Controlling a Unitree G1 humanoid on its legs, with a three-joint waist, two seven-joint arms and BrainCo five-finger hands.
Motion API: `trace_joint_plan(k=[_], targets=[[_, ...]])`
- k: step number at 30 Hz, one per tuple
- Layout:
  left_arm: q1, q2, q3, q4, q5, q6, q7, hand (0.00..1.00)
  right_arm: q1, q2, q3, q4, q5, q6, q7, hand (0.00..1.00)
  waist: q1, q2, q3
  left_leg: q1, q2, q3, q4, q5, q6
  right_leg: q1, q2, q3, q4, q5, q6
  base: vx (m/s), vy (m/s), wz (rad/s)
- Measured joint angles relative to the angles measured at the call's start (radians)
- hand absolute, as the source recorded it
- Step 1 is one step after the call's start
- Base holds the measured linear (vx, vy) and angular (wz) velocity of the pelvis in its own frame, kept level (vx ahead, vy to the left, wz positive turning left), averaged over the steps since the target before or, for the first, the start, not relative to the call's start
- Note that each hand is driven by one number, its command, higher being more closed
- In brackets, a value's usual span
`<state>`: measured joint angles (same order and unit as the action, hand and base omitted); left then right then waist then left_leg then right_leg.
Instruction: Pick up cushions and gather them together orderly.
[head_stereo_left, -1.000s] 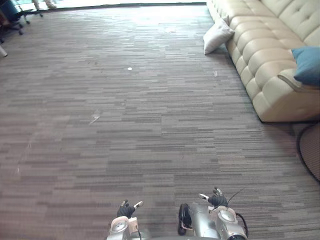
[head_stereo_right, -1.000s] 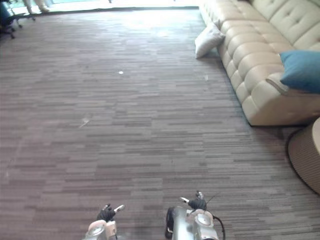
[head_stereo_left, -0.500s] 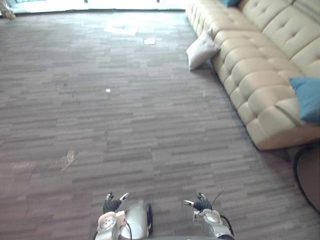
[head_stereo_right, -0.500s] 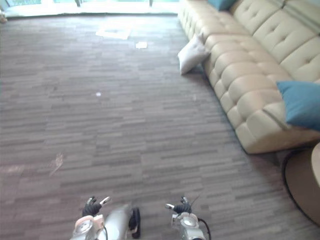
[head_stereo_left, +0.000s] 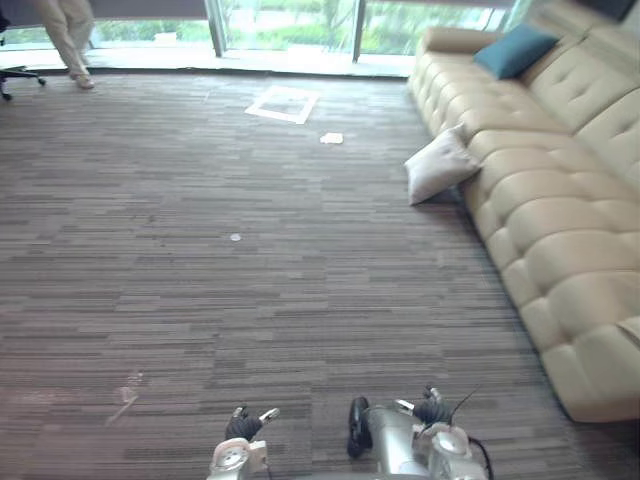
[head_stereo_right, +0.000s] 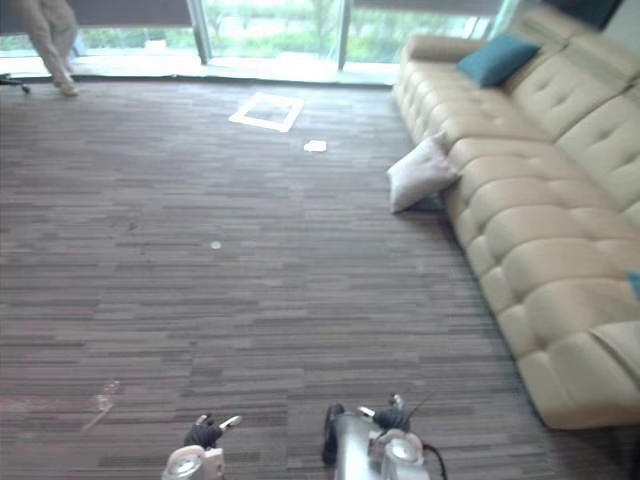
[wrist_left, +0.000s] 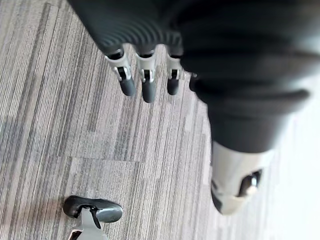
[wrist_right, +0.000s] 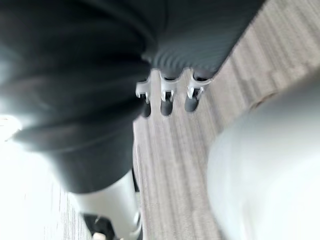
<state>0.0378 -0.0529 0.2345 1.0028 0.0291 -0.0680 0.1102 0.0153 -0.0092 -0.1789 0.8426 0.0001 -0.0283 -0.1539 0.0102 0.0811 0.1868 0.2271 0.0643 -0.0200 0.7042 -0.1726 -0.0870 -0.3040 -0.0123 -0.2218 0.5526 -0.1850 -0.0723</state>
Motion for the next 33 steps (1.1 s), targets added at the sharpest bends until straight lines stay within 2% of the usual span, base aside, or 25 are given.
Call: trace_joint_plan(k=[1, 2, 3, 4, 6, 8, 10, 11, 12, 13, 14, 15, 16, 17, 18, 19, 20, 21, 22, 24, 26, 29, 30, 31, 33], targets=[[0.008, -0.001, 0.027, -0.004, -0.001, 0.002, 0.0, 0.0, -0.003, -0.002, 0.005, 0.004, 0.001, 0.006, -0.001, 0.0, 0.007, 0.009, 0.012, -0.084, 0.027, 0.001, 0.204, 0.105, -0.063, 0.07, 0.029, 0.015, -0.036, -0.021, -0.009, 0.71, -0.075, -0.47], [0.01, 0.003, 0.037, -0.018, -0.001, 0.003, -0.001, 0.0, -0.004, 0.013, 0.006, 0.021, 0.002, 0.008, -0.004, 0.0, 0.01, 0.016, 0.02, -0.173, 0.079, 0.053, 0.392, 0.066, -0.029, 0.179, 0.063, 0.035, -0.09, -0.044, -0.024, 0.7, -0.051, -0.47], [0.012, 0.004, 0.043, -0.027, -0.001, 0.004, -0.001, 0.0, -0.005, 0.02, 0.009, 0.032, 0.003, 0.008, -0.004, 0.0, 0.017, 0.005, 0.027, -0.204, 0.094, 0.077, 0.435, 0.043, -0.01, 0.225, 0.067, 0.045, -0.114, -0.052, -0.027, 0.65, -0.038, -0.4], [0.014, 0.026, 0.044, -0.051, -0.003, 0.004, 0.0, 0.0, -0.008, 0.035, 0.024, 0.047, 0.01, 0.011, -0.004, 0.0, 0.035, -0.025, 0.034, -0.285, 0.111, 0.123, 0.48, -0.002, 0.021, 0.32, 0.063, 0.071, -0.176, -0.067, -0.022, 0.61, -0.027, -0.34], [0.019, 0.035, 0.048, -0.083, -0.014, 0.001, 0.001, 0.0, 0.006, 0.056, 0.026, 0.057, 0.023, 0.013, -0.004, 0.0, 0.055, -0.054, 0.028, -0.426, 0.126, 0.167, 0.426, -0.068, 0.047, 0.422, 0.046, 0.095, -0.279, -0.071, -0.015, 0.57, 0.011, -0.34], [0.025, 0.028, 0.054, -0.119, -0.026, -0.014, 0.001, 0.0, -0.002, 0.06, 0.027, 0.078, 0.042, 0.021, -0.008, 0.0, 0.072, -0.06, 0.028, -0.569, 0.107, 0.215, 0.13, -0.101, 0.063, 0.524, -0.003, 0.131, -0.368, -0.099, 0.038, 0.74, 0.188, -0.46], [0.026, 0.016, 0.062, -0.13, -0.035, -0.017, 0.003, 0.0, -0.003, 0.058, 0.026, 0.082, 0.041, 0.021, -0.013, 0.0, 0.089, -0.061, 0.025, -0.591, 0.07, 0.215, -0.122, -0.045, 0.038, 0.581, -0.042, 0.16, -0.392, -0.131, 0.064, 0.67, 0.265, -0.49], [0.029, 0.009, 0.063, -0.133, -0.047, -0.02, 0.006, 0.0, -0.007, 0.054, 0.028, 0.092, 0.041, 0.019, -0.015, 0.0, 0.103, -0.054, 0.021, -0.587, 0.061, 0.203, -0.274, 0.049, 0.023, 0.612, -0.052, 0.193, -0.401, -0.155, 0.085, 0.43, 0.223, -0.6], [0.03, 0.007, 0.064, -0.135, -0.06, -0.029, 0.01, 0.0, -0.022, 0.05, 0.039, 0.12, 0.041, 0.02, -0.017, 0.0, 0.11, -0.062, 0.018, -0.571, 0.053, 0.223, -0.264, 0.137, 0.063, 0.639, -0.071, 0.232, -0.402, -0.168, 0.089, 0.72, 0.373, -0.59], [0.027, 0.025, 0.061, -0.136, -0.059, -0.031, 0.014, 0.0, -0.037, 0.07, 0.047, 0.132, 0.041, 0.025, -0.017, 0.0, 0.11, -0.093, 0.004, -0.572, 0.034, 0.247, -0.246, 0.089, 0.076, 0.631, -0.099, 0.258, -0.386, -0.142, 0.058, 0.71, 0.385, -0.52], [0.028, 0.027, 0.063, -0.134, -0.056, -0.028, 0.017, 0.0, -0.033, 0.075, 0.062, 0.121, 0.039, 0.023, -0.016, 0.0, 0.109, -0.103, -0.003, -0.572, 0.037, 0.265, -0.213, 0.045, 0.093, 0.598, -0.11, 0.296, -0.341, -0.094, 0.072, 0.84, 0.468, -0.4], [0.029, 0.033, 0.063, -0.132, -0.06, -0.029, 0.019, 0.0, -0.032, 0.077, 0.062, 0.116, 0.039, 0.02, -0.016, 0.0, 0.112, -0.116, -0.008, -0.552, 0.03, 0.286, -0.173, -0.006, 0.129, 0.593, -0.127, 0.324, -0.279, -0.05, 0.134, 0.69, 0.399, -0.43], [0.029, 0.039, 0.062, -0.126, -0.06, -0.028, 0.02, 0.0, -0.029, 0.08, 0.061, 0.116, 0.039, 0.02, -0.017, 0.0, 0.112, -0.128, -0.012, -0.525, 0.016, 0.301, -0.169, -0.036, 0.137, 0.571, -0.142, 0.34, -0.204, -0.035, 0.162, 0.65, 0.387, -0.33], [0.029, 0.049, 0.061, -0.12, -0.06, -0.025, 0.021, 0.0, -0.022, 0.078, 0.058, 0.115, 0.038, 0.017, -0.017, 0.0, 0.111, -0.14, -0.013, -0.466, -0.012, 0.319, -0.183, -0.071, 0.145, 0.508, -0.158, 0.371, -0.022, 0.015, 0.224, 0.6, 0.341, -0.25], [0.025, 0.057, 0.052, -0.097, -0.06, -0.015, 0.023, 0.0, -0.004, 0.07, 0.055, 0.115, 0.036, 0.011, -0.015, 0.0, 0.107, -0.145, -0.011, -0.372, -0.046, 0.33, -0.219, -0.106, 0.138, 0.409, -0.159, 0.402, 0.272, 0.11, 0.321, 0.59, 0.314, -0.17], [0.024, 0.061, 0.043, -0.086, -0.059, -0.011, 0.022, 0.0, 0.007, 0.07, 0.055, 0.115, 0.036, 0.009, -0.015, 0.0, 0.101, -0.142, -0.01, -0.329, -0.06, 0.33, -0.238, -0.116, 0.136, 0.37, -0.158, 0.395, 0.377, 0.128, 0.337, 0.55, 0.257, -0.09], [0.023, 0.063, 0.03, -0.068, -0.059, -0.008, 0.022, 0.0, 0.03, 0.068, 0.054, 0.1, 0.034, 0.007, -0.014, 0.0, 0.092, -0.134, -0.005, -0.247, -0.077, 0.331, -0.287, -0.13, 0.136, 0.295, -0.162, 0.357, 0.538, 0.126, 0.326, 0.53, 0.215, 0.0], [0.017, 0.063, 0.01, -0.053, -0.05, -0.002, 0.022, 0.0, 0.036, 0.067, 0.054, 0.073, 0.015, 0.0, -0.012, 0.0, 0.079, -0.121, -0.011, -0.163, -0.085, 0.328, -0.351, -0.139, 0.137, 0.203, -0.161, 0.285, 0.626, 0.102, 0.282, 0.51, 0.188, 0.01], [0.016, 0.063, 0.004, -0.048, -0.048, -0.002, 0.022, 0.0, 0.036, 0.069, 0.053, 0.072, 0.01, -0.002, -0.012, 0.0, 0.076, -0.118, -0.011, -0.128, -0.088, 0.324, -0.38, -0.141, 0.135, 0.163, -0.158, 0.25, 0.638, 0.089, 0.259, 0.5, 0.144, 0.08], [0.011, 0.064, 0.002, -0.04, -0.035, 0.002, 0.02, 0.0, 0.041, 0.069, 0.031, 0.035, 0.0, -0.014, -0.007, 0.0, 0.057, -0.118, -0.008, -0.036, -0.089, 0.296, -0.456, -0.15, 0.13, 0.045, -0.141, 0.139, 0.598, 0.02, 0.194, 0.48, 0.076, 0.31], [0.005, 0.07, -0.012, -0.013, -0.03, 0.008, 0.018, 0.0, 0.037, 0.06, -0.03, 0.01, 0.001, -0.022, -0.009, 0.0, 0.025, -0.112, 0.003, 0.062, -0.082, 0.259, -0.525, -0.161, 0.132, -0.032, -0.124, 0.015, 0.354, -0.026, 0.15, 0.59, 0.007, 0.65], [0.007, 0.068, -0.05, -0.01, -0.014, 0.007, 0.012, 0.0, 0.046, 0.039, -0.054, 0.012, 0.001, -0.016, -0.01, 0.0, 0.012, -0.108, 0.004, 0.189, -0.079, 0.221, -0.642, -0.18, 0.108, -0.042, -0.095, -0.108, -0.122, 0.084, 0.08, 0.61, -0.075, 0.69], [0.014, 0.07, -0.053, -0.014, -0.012, 0.005, 0.012, 0.0, 0.046, 0.035, -0.052, 0.021, 0.0, -0.01, -0.009, 0.0, 0.012, -0.111, 0.005, 0.218, -0.084, 0.207, -0.652, -0.187, 0.097, -0.046, -0.082, -0.109, -0.176, 0.106, 0.048, 0.75, -0.157, 0.49], [0.019, 0.069, -0.053, -0.01, -0.011, 0.008, 0.011, 0.0, 0.046, 0.025, -0.049, 0.035, 0.0, -0.008, -0.01, 0.0, 0.001, -0.109, 0.004, 0.241, -0.08, 0.185, -0.63, -0.188, 0.094, -0.046, -0.07, -0.08, -0.147, 0.197, -0.037, 0.75, -0.194, 0.29], [0.027, 0.042, -0.052, -0.005, -0.008, 0.009, 0.007, 0.0, 0.039, 0.002, -0.049, 0.033, 0.0, -0.006, -0.005, 0.0, -0.002, -0.062, -0.01, 0.19, -0.024, 0.16, -0.458, -0.183, 0.085, -0.038, -0.039, -0.094, -0.082, 0.134, -0.048, 0.72, -0.202, 0.04]])
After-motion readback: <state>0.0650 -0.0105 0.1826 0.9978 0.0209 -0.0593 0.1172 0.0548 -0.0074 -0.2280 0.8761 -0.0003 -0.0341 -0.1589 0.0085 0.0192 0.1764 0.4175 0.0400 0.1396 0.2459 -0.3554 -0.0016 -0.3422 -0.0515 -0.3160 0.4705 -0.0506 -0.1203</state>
